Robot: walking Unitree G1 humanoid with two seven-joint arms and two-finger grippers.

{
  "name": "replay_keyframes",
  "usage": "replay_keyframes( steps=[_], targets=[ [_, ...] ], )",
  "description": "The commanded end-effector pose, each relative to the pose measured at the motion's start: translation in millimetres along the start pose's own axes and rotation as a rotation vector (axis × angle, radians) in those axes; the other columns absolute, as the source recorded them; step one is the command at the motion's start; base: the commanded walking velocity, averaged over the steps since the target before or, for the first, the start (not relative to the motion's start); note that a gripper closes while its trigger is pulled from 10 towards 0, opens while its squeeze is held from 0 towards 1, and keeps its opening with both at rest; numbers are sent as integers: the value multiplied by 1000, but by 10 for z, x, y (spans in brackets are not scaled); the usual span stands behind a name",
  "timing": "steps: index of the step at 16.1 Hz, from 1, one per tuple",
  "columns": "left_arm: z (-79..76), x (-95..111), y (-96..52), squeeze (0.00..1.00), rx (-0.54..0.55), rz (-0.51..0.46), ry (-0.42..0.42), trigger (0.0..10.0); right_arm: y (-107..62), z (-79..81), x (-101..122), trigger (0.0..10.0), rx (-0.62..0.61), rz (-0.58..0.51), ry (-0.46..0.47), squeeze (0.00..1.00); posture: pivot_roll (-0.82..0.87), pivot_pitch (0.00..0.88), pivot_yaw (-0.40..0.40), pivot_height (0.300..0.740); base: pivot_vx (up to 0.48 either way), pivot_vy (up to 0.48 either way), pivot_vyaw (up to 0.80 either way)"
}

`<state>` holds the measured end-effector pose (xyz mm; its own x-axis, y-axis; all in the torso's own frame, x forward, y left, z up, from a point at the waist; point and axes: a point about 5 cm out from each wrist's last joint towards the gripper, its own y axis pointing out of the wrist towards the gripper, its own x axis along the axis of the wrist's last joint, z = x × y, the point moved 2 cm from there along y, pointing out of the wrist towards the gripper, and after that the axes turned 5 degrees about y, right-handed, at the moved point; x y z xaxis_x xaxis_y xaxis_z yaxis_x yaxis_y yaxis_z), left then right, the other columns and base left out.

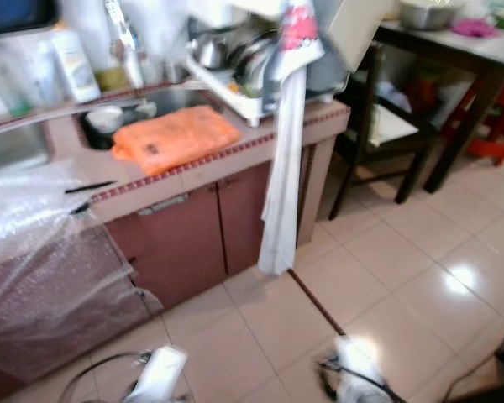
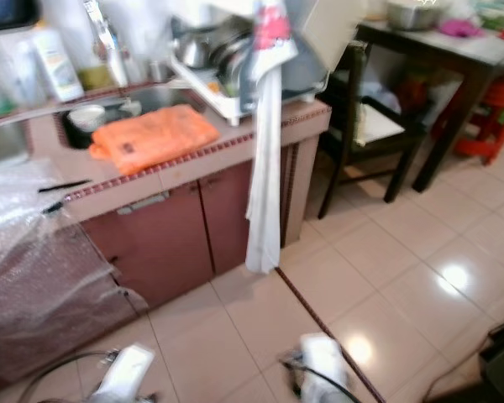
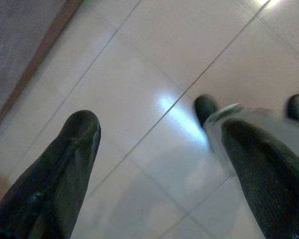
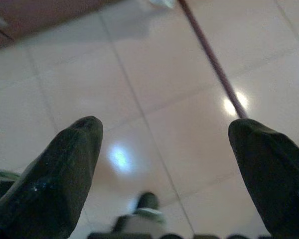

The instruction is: Kitchen organization

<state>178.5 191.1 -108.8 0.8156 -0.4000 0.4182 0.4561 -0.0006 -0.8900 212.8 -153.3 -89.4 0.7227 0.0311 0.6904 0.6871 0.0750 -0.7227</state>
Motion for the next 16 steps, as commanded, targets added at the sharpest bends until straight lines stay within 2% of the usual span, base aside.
replay_keyframes(
  steps=[1, 3, 5, 6, 10, 12, 13, 16],
  targets=[
    [-24, 88, 11, 0, 6, -22, -27, 10000, -32, -149, -67, 10000, -26, 29, -12, 0, 25, 38, -11, 740, 0, 0, 0],
    [30, -41, -6, 0, 2, 16, -108, 10000, -18, -183, -24, 10000, -29, 35, -35, 0, 65, 42, -36, 740, 0, 0, 0],
    [40, -133, -18, 0, -7, 42, -145, 10000, -1, -192, 29, 10000, -32, 32, -38, 0, 103, 42, -62, 740, 0, 0, 0],
    [63, -250, -37, 0, 4, 73, -195, 10000, 20, -188, 89, 10000, -34, 29, -42, 0, 130, 37, -81, 740, 0, 0, 0],
    [95, -228, -36, 0, 15, 64, -229, 10000, 37, -143, 123, 10000, -18, 32, -58, 0, 157, 30, -100, 740, 0, 0, 0],
    [110, -152, -27, 0, 12, 49, -190, 10000, 46, -151, 160, 10000, -31, 20, -30, 0, 134, 16, -83, 740, 0, 0, 0],
    [112, -27, -11, 0, 13, 25, -170, 10000, 49, -164, 184, 10000, -44, 10, -3, 0, 121, 10, -71, 740, 0, 0, 0],
    [82, 268, 15, 0, -5, -36, -37, 10000, 29, -241, 150, 10000, -93, 3, 70, 0, 69, 0, -22, 740, 0, 0, 0]
  ],
)
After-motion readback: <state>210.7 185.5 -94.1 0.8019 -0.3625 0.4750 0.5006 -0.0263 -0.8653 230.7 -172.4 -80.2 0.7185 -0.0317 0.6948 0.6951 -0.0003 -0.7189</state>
